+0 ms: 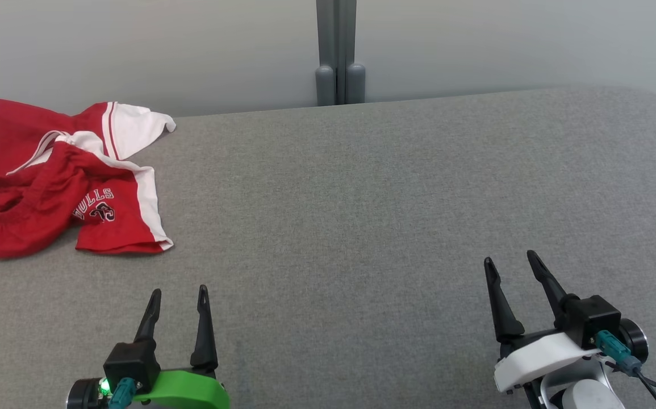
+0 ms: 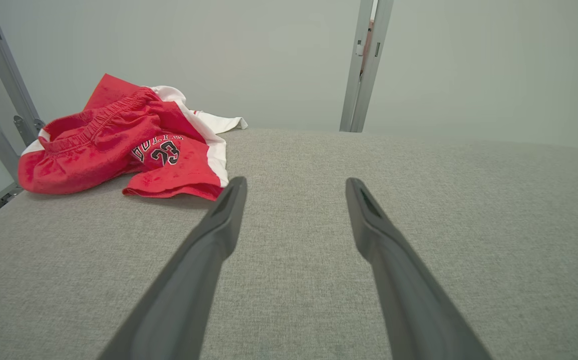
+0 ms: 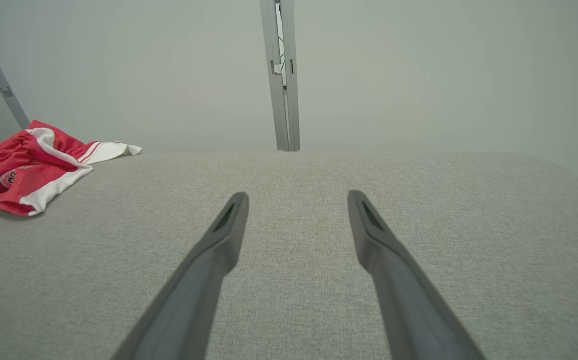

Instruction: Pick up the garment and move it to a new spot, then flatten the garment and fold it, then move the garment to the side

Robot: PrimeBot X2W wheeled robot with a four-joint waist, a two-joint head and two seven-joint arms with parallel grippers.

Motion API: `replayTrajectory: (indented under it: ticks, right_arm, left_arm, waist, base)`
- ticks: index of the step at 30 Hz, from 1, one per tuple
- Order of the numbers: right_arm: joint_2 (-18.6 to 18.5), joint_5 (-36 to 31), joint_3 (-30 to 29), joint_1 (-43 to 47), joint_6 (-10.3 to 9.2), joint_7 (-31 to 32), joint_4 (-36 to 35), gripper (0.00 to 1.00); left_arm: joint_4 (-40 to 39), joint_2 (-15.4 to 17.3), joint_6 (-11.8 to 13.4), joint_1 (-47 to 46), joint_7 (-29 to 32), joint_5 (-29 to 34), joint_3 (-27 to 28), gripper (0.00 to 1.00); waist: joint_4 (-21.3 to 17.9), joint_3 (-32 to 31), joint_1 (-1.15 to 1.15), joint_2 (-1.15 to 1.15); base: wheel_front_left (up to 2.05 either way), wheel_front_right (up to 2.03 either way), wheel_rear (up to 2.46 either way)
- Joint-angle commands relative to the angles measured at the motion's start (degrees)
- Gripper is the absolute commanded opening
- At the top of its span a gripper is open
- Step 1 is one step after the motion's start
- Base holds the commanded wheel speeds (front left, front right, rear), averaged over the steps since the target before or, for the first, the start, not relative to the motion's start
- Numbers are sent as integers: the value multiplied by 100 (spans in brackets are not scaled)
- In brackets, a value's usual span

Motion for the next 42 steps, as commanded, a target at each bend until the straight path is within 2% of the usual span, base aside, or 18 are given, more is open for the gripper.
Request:
replayTrajectory:
  ticks: [1, 17, 23, 35, 42]
  right_arm:
    - [-26, -11, -1, 4, 1, -20, 12, 100]
    - [-24, -8, -66, 104, 1, -20, -9, 100]
    - [-22, -19, -98, 159, 1, -19, -61, 100]
    - [-23, 32, 12, 155, 1, -19, -63, 100]
    - [-25, 32, 98, 102, 1, -19, -37, 100]
  left_arm:
    - [7, 40, -16, 81, -4, -36, 13, 100]
    - [25, 39, -15, 91, -4, -54, -19, 100]
    - [-1, 38, -6, 89, -4, -23, -22, 100]
    - [-43, 36, -67, 124, -4, 49, 145, 100]
    - [-78, 35, -44, 154, -4, 5, 188, 100]
  waist:
    - [-1, -2, 0, 0]
    - [122, -37, 0, 0]
    - [613, -61, 0, 0]
    - [1971, -24, 0, 0]
    - [2404, 25, 0, 0]
  base:
    - [0, 0, 0]
    - [0, 0, 0]
    - [0, 0, 0]
    - [0, 0, 0]
    - [0, 0, 0]
